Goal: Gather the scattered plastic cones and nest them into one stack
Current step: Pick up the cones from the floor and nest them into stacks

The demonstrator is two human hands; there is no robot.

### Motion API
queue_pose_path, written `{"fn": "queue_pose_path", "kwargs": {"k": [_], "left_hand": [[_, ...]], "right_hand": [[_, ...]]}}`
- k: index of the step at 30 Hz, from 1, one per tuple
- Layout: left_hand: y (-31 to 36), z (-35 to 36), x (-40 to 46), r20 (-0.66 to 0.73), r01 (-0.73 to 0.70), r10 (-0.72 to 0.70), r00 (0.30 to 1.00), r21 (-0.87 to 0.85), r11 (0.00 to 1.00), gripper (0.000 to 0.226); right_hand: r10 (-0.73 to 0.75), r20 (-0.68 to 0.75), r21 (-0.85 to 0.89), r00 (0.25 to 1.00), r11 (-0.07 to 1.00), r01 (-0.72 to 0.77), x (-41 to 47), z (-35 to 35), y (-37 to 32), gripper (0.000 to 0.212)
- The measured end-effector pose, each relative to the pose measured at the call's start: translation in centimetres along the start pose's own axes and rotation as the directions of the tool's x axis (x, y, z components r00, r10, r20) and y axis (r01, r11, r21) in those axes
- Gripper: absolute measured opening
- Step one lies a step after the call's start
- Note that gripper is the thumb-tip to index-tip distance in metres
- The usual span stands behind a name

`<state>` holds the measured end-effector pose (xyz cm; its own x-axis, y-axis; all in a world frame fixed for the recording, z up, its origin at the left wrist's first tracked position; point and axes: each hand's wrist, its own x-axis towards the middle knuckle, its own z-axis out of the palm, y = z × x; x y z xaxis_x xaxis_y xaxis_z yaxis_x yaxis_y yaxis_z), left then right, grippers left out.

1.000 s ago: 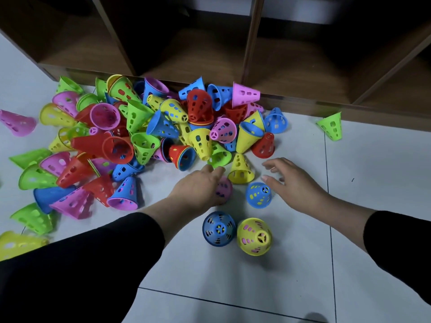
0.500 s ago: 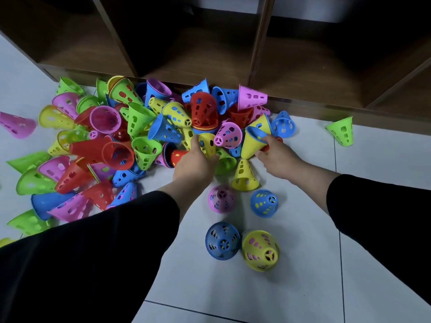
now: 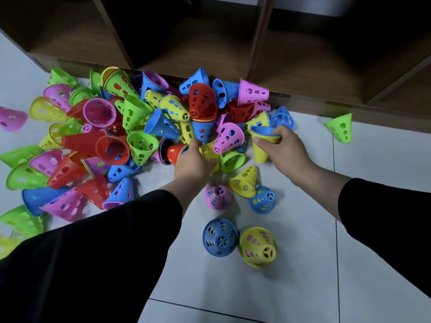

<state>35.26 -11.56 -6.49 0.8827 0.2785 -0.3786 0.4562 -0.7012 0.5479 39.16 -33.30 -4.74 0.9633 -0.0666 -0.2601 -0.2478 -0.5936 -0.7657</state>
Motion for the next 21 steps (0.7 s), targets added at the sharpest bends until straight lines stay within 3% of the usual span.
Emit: {"fn": "queue_pose_path", "kwargs": {"k": [5, 7, 14, 17, 21], "left_hand": [[0.1, 0.1, -0.3, 0.046, 0.041, -0.040, 0.998, -0.019, 0.999, 0.046], [-0.1, -0.2, -0.7, -0.007, 0.045, -0.045, 0.999, -0.057, 0.997, 0.041], [-1.5, -3.3, -5.2, -0.270, -0.180, 0.142, 0.952, -0.121, 0.976, 0.050], [-2.0, -4.5, -6.7, -0.201, -0.261, 0.238, 0.950, -0.091, 0.961, 0.042], [-2.6, -4.7, -7.5, 0.085, -0.385, 0.377, 0.922, 0.122, 0.915, 0.050]], "right_hand": [[-0.051, 0.011, 0.004, 0.999, 0.999, 0.051, -1.6, -1.4, -1.2, 0.036], [-0.095, 0.044, -0.045, 0.995, 0.994, 0.097, -2.8, -2.4, -1.9, 0.035], [-0.190, 0.221, -0.223, 0.957, 0.945, 0.239, -8.4, -5.8, -2.2, 0.039], [-0.183, 0.376, -0.384, 0.908, 0.861, 0.332, -10.2, -7.0, -1.7, 0.052], [-0.092, 0.510, -0.598, 0.855, 0.676, 0.430, -11.0, -7.0, -1.3, 0.073]]}}
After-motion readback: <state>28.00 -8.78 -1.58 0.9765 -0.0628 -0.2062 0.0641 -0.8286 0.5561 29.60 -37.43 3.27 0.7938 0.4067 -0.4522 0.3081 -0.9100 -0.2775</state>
